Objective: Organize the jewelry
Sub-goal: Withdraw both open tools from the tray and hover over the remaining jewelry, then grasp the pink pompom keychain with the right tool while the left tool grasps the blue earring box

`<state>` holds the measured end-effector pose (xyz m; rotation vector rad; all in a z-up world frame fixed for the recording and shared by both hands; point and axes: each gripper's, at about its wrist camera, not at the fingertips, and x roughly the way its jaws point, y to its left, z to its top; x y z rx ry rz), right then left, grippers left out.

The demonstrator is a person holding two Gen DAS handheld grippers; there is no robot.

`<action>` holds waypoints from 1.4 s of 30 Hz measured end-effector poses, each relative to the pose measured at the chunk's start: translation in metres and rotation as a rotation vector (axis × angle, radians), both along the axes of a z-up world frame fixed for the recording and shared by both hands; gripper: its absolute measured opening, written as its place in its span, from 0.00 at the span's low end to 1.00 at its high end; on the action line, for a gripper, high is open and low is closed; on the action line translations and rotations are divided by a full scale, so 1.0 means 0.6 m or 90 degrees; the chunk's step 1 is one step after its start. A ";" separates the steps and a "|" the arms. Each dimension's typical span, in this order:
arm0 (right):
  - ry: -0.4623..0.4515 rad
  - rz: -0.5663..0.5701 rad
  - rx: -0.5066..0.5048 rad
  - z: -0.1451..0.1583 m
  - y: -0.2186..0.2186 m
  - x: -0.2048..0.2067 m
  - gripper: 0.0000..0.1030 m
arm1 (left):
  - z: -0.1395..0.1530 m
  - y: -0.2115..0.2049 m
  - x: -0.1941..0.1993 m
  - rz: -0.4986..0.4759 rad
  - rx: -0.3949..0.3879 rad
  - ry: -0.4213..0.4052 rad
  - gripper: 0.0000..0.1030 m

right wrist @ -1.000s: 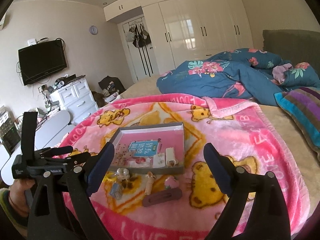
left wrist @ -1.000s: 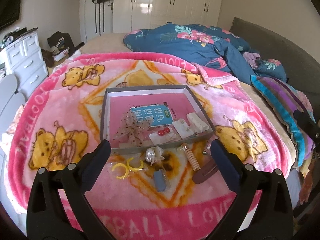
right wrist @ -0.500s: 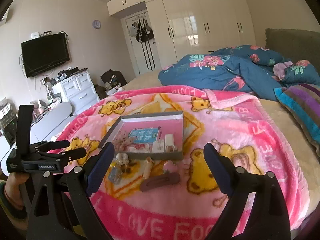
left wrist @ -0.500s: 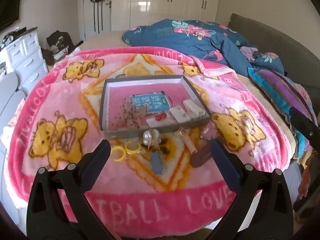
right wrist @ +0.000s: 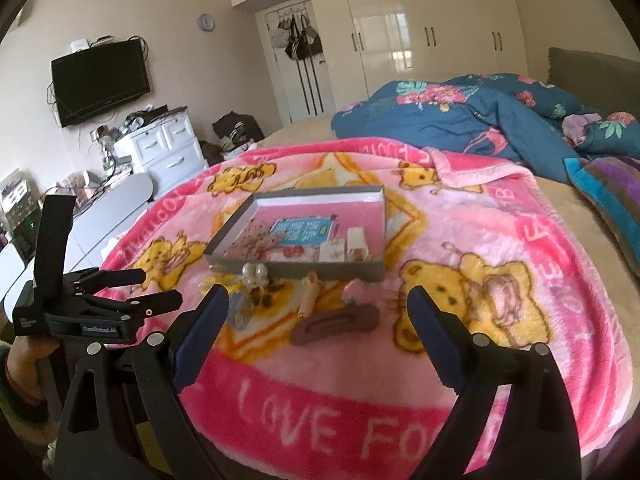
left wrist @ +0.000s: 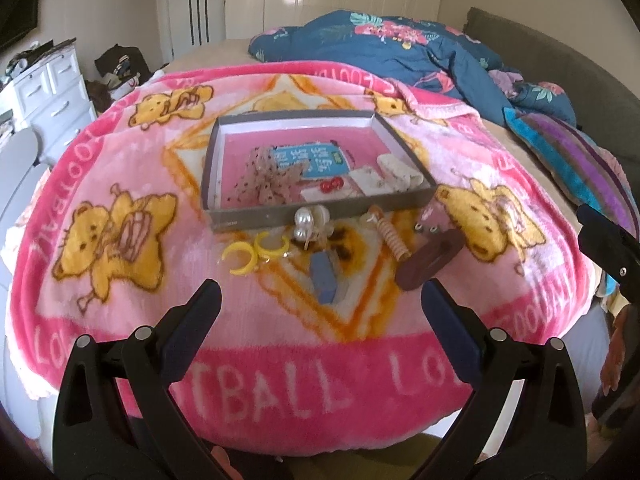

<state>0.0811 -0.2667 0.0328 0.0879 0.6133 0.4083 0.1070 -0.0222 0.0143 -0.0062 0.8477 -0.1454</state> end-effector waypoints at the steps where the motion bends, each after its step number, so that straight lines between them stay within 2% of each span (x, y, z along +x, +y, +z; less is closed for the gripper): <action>1: 0.004 0.004 -0.001 -0.004 0.004 0.000 0.87 | -0.004 0.000 -0.001 0.000 0.002 0.003 0.91; 12: 0.042 0.040 -0.021 -0.049 0.045 0.001 0.87 | -0.054 0.014 -0.002 0.004 0.020 0.042 0.91; 24: 0.094 0.021 -0.028 -0.107 0.030 0.031 0.87 | -0.111 0.007 0.009 -0.003 0.021 0.085 0.91; 37: 0.141 -0.038 -0.017 -0.140 -0.002 0.139 0.87 | -0.135 -0.017 0.052 -0.011 -0.008 0.098 0.91; 42: 0.188 -0.033 -0.017 -0.158 0.006 0.206 0.87 | -0.138 -0.016 0.083 -0.002 -0.015 0.095 0.91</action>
